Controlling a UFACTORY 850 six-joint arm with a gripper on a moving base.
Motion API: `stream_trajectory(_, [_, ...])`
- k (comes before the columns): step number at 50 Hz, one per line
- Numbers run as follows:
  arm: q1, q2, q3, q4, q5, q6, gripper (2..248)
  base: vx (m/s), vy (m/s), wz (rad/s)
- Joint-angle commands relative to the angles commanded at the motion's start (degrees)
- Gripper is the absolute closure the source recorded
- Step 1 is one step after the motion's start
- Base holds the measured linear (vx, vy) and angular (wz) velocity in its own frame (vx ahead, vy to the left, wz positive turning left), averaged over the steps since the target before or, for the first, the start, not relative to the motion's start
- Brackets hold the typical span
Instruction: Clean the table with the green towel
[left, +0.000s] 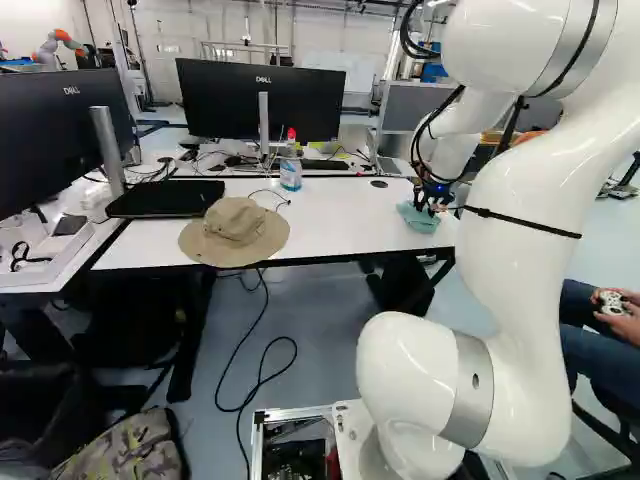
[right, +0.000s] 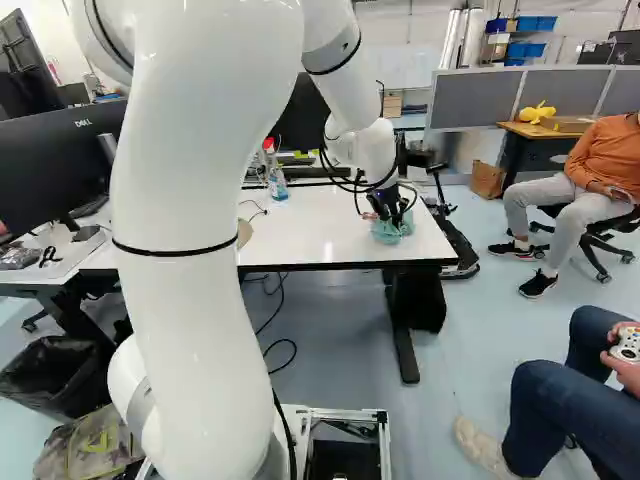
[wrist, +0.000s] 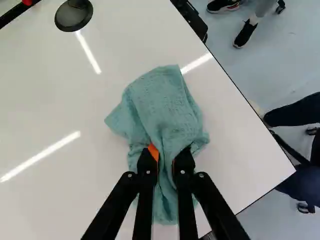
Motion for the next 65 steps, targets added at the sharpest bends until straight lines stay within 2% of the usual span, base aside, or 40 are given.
stream_trajectory(9, [0.01, -0.46, -0.59, 0.0, 0.0, 0.0, 202, 0.0, 0.0, 0.0])
stream_trajectory(23, [-0.06, -3.66, -4.68, 0.0, 0.0, 0.0, 202, 0.0, 0.0, 0.0])
stream_trajectory(35, [-1.58, -5.05, -6.5, 0.0, 0.0, 0.0, 202, 0.0, 0.0, 0.0])
stream_trajectory(53, [-3.33, -2.24, -2.84, 0.0, 0.0, 0.0, 202, 0.0, 0.0, 0.0])
stream_trajectory(65, [-2.98, 0.21, 0.28, 0.0, 0.0, 0.0, 202, 0.0, 0.0, 0.0])
